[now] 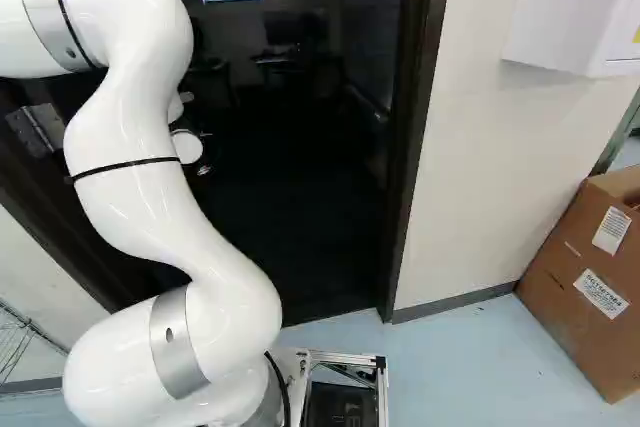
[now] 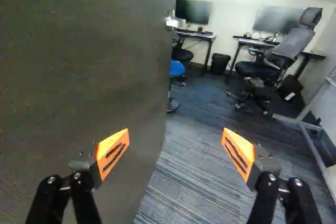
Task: Open the door and move inside
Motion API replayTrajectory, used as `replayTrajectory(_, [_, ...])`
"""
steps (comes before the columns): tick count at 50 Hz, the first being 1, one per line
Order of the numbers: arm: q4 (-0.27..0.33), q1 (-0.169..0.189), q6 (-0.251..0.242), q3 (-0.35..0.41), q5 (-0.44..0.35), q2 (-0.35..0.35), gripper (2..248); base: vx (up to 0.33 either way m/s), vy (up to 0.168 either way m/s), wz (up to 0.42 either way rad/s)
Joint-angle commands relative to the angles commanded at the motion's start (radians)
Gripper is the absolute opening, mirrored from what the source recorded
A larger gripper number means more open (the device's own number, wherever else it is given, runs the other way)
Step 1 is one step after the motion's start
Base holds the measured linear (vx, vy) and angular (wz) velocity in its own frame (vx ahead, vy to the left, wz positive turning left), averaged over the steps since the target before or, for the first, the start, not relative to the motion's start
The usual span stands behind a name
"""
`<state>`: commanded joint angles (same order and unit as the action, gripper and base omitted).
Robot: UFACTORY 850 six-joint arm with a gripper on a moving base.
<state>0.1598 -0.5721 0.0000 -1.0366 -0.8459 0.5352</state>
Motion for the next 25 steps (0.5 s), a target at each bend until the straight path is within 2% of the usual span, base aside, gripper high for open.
replayTrajectory(25, [0.000,0.057,0.000,0.077,0.000,-0.059,247,0.000,0.000,0.000])
